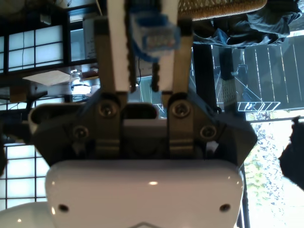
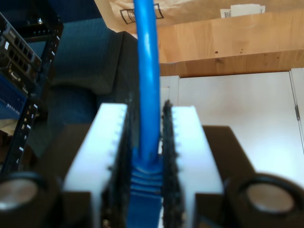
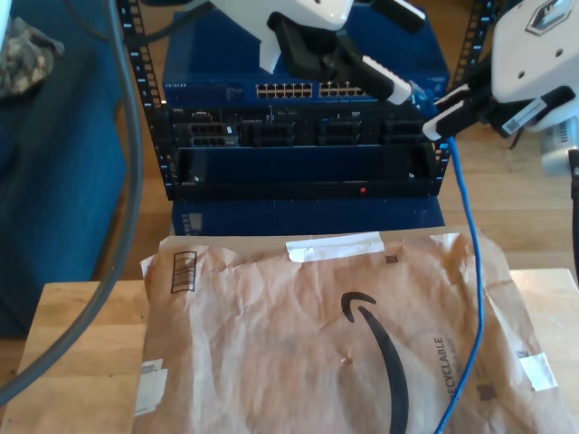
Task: Grab the cable and plug it in
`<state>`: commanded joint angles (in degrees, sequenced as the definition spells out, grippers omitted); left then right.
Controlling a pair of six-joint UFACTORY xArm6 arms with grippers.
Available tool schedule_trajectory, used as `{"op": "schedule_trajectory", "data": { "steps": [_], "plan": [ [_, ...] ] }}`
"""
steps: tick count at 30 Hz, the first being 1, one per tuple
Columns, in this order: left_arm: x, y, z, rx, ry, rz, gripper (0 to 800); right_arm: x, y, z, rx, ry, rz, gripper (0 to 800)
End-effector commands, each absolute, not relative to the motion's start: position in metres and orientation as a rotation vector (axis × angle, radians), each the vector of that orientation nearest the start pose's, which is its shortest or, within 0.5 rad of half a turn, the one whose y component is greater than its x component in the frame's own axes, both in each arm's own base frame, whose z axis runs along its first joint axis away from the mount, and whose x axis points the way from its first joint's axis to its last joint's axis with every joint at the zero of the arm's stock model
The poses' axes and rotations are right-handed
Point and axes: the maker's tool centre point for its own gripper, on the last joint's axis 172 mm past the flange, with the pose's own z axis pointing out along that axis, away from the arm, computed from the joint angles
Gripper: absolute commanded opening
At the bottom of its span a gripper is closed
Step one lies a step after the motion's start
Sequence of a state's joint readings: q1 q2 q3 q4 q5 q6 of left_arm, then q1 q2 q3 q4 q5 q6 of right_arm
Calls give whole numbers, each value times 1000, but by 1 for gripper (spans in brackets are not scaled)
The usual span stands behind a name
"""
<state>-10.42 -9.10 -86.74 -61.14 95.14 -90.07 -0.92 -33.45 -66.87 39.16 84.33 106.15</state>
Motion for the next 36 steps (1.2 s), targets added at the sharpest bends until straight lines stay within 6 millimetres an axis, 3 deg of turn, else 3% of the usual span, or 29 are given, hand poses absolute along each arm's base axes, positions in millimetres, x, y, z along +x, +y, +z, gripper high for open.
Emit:
{"op": "schedule_trajectory", "data": {
  "steps": [11, 19, 27, 29, 36],
  "plan": [
    [357, -309, 538, 1816, 1352, -1007, 786, 348, 160, 502, -1492, 1944, 479, 24],
    [359, -309, 532, 1815, 1361, -1012, 694, 349, 160, 505, -1493, 1938, 474, 24],
    [359, -309, 532, 1817, 1353, -1009, 547, 349, 161, 504, -1495, 1938, 476, 24],
    [358, -309, 533, 1818, 1351, -1008, 474, 349, 161, 504, -1495, 1938, 476, 24],
    [359, -308, 527, 1813, 1363, -1019, 421, 350, 160, 502, -1494, 1941, 478, 26]
  ]
}}
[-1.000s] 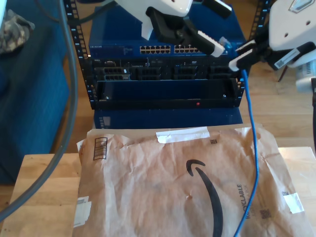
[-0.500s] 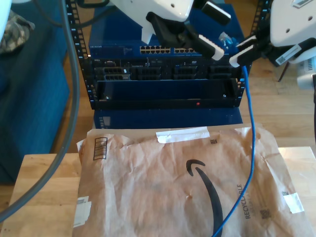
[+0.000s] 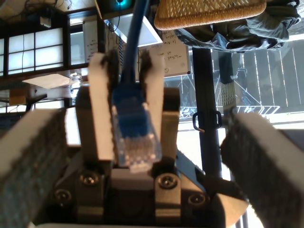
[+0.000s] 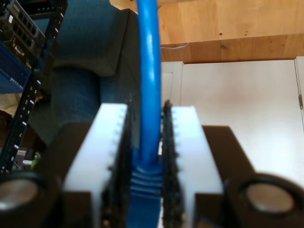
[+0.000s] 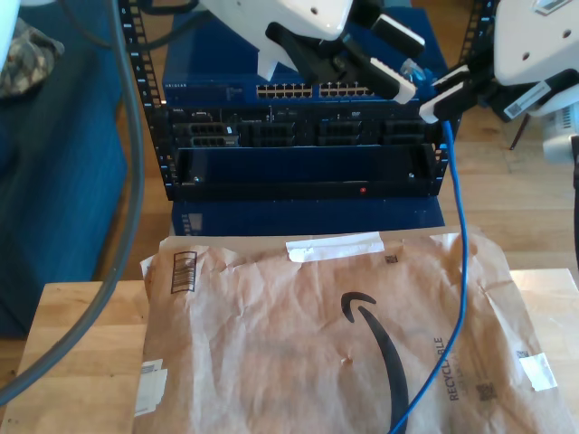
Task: Grab the cable and plug it in
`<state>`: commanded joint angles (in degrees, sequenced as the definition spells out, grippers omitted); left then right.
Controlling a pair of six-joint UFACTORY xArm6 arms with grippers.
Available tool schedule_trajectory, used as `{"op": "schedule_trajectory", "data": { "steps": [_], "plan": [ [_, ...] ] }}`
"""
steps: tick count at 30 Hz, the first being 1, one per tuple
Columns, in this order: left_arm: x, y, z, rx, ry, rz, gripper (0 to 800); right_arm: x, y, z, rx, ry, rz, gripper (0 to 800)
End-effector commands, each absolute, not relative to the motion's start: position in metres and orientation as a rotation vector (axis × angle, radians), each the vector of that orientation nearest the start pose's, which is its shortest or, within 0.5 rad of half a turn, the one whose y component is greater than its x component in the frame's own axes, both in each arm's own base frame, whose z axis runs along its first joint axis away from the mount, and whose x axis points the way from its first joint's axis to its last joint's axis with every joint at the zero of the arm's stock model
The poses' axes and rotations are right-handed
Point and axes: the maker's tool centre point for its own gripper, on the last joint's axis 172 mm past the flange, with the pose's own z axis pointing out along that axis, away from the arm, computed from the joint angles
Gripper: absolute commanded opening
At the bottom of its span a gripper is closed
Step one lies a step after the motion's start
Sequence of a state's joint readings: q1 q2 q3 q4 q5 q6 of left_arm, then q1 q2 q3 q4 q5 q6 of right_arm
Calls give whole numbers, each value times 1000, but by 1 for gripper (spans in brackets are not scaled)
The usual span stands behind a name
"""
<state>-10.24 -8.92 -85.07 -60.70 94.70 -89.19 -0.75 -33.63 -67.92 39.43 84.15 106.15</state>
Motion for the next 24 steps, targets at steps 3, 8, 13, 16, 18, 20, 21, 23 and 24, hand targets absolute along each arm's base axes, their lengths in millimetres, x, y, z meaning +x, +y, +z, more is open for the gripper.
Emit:
{"op": "schedule_trajectory", "data": {
  "steps": [3, 8, 13, 16, 18, 20, 21, 23, 24],
  "plan": [
    [358, -308, 525, 1812, 1367, -1024, 382, 351, 160, 502, -1493, 1941, 477, 26],
    [358, -308, 526, 1813, 1366, -1023, 344, 351, 160, 501, -1491, 1943, 479, 26],
    [358, -307, 526, 1811, 1366, -1021, 344, 351, 160, 501, -1491, 1943, 479, 26],
    [358, -307, 526, 1809, 1368, -1022, 344, 351, 160, 500, -1491, 1945, 482, 27],
    [359, -306, 526, 1809, 1365, -1018, 343, 351, 160, 500, -1492, 1946, 480, 27],
    [359, -306, 526, 1808, 1365, -1021, 323, 351, 161, 500, -1493, 1946, 484, 27],
    [359, -306, 526, 1807, 1366, -1020, 322, 351, 161, 500, -1492, 1945, 482, 27],
    [359, -306, 526, 1808, 1364, -1019, 317, 351, 161, 500, -1492, 1945, 482, 27],
    [359, -306, 527, 1808, 1363, -1018, 316, 352, 161, 499, -1492, 1948, 485, 27]
  ]
}}
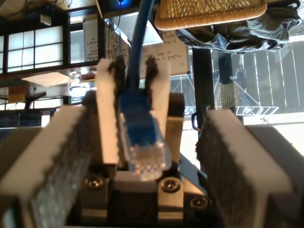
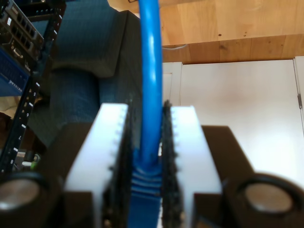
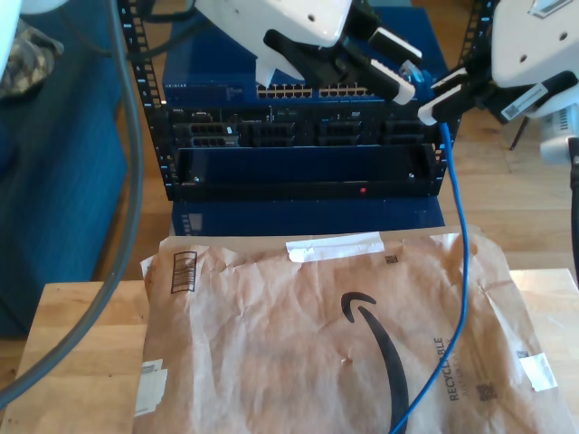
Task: Grab the cable and plug it in
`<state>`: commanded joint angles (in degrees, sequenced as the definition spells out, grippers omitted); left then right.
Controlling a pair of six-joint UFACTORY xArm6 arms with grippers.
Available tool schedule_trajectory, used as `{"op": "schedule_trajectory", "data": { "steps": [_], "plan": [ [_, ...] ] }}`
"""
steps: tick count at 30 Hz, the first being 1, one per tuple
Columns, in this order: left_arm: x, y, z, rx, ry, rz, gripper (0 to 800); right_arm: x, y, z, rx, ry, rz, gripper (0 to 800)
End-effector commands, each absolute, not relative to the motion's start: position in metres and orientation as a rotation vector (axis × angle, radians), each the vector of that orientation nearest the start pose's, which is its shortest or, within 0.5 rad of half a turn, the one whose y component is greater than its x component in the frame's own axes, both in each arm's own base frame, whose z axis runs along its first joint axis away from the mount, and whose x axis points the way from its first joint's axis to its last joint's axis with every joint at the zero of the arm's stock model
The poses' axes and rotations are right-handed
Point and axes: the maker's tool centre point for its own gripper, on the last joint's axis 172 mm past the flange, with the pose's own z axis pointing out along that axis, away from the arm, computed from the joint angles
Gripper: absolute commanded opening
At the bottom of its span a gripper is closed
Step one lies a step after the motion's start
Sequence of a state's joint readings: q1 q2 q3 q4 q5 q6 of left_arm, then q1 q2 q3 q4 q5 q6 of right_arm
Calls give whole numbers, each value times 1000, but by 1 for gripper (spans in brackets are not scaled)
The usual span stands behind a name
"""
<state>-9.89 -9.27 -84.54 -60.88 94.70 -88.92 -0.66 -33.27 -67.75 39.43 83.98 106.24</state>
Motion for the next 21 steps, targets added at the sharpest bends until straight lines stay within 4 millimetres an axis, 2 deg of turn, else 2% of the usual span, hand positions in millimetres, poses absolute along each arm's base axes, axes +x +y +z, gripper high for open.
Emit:
{"op": "schedule_trajectory", "data": {
  "steps": [21],
  "plan": [
    [356, -305, 528, 1810, 1357, -1014, 269, 357, 161, 497, -1489, 1955, 494, 28]
  ]
}}
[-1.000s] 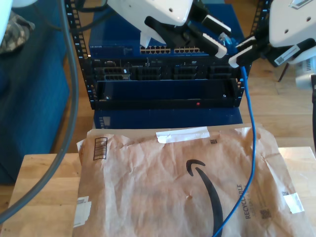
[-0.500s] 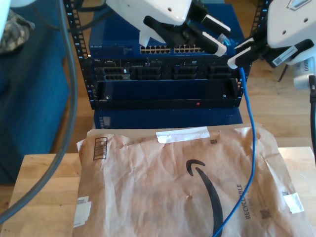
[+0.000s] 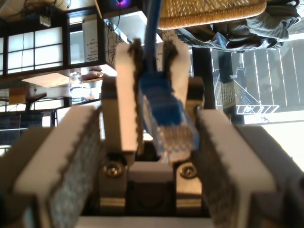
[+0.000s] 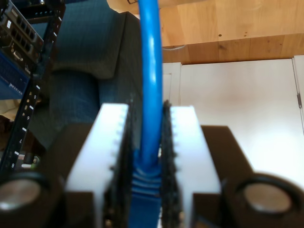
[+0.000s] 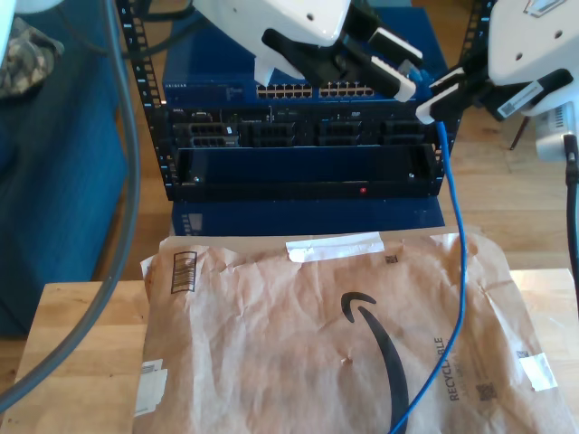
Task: Grab the cable and plug it in
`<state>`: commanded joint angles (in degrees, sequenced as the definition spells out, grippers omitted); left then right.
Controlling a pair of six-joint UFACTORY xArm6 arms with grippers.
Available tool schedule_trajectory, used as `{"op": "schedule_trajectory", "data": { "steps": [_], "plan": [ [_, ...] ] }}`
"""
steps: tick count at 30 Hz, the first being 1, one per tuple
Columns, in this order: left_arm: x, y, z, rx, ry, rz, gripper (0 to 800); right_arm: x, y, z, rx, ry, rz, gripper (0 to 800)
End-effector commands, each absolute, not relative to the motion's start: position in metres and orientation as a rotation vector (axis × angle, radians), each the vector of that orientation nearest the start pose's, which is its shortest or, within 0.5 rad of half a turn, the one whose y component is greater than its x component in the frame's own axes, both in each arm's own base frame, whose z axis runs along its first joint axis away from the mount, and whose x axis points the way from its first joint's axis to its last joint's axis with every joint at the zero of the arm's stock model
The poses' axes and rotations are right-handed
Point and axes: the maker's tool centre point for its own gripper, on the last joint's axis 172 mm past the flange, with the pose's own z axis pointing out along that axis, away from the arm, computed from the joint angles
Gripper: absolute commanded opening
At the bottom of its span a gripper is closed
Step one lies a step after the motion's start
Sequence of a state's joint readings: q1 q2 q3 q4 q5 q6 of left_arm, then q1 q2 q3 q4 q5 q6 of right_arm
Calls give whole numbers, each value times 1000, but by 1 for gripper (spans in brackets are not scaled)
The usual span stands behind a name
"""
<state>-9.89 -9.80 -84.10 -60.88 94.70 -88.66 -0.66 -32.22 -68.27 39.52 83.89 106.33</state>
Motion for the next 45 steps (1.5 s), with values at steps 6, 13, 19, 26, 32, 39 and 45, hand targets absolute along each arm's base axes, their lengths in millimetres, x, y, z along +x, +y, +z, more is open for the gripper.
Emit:
{"op": "schedule_trajectory", "data": {
  "steps": [6, 13, 19, 26, 32, 39, 45],
  "plan": [
    [356, -305, 525, 1813, 1355, -1017, 261, 359, 161, 501, -1484, 1950, 485, 28],
    [354, -305, 528, 1814, 1350, -1010, 199, 359, 161, 501, -1482, 1949, 488, 28],
    [354, -305, 529, 1813, 1349, -1011, 180, 359, 162, 502, -1480, 1946, 490, 30],
    [356, -303, 517, 1783, 1384, -1003, 20, 359, 162, 499, -1483, 1950, 496, 222],
    [357, -302, 517, 1782, 1387, -1000, 3, 357, 161, 499, -1485, 1947, 494, 348],
    [353, -302, 519, 1788, 1382, -1019, 3, 347, 158, 507, -1495, 1922, 446, 797],
    [358, -275, 512, 1741, 1469, -1075, 3, 346, 158, 518, -1551, 1827, 374, 799]
  ]
}}
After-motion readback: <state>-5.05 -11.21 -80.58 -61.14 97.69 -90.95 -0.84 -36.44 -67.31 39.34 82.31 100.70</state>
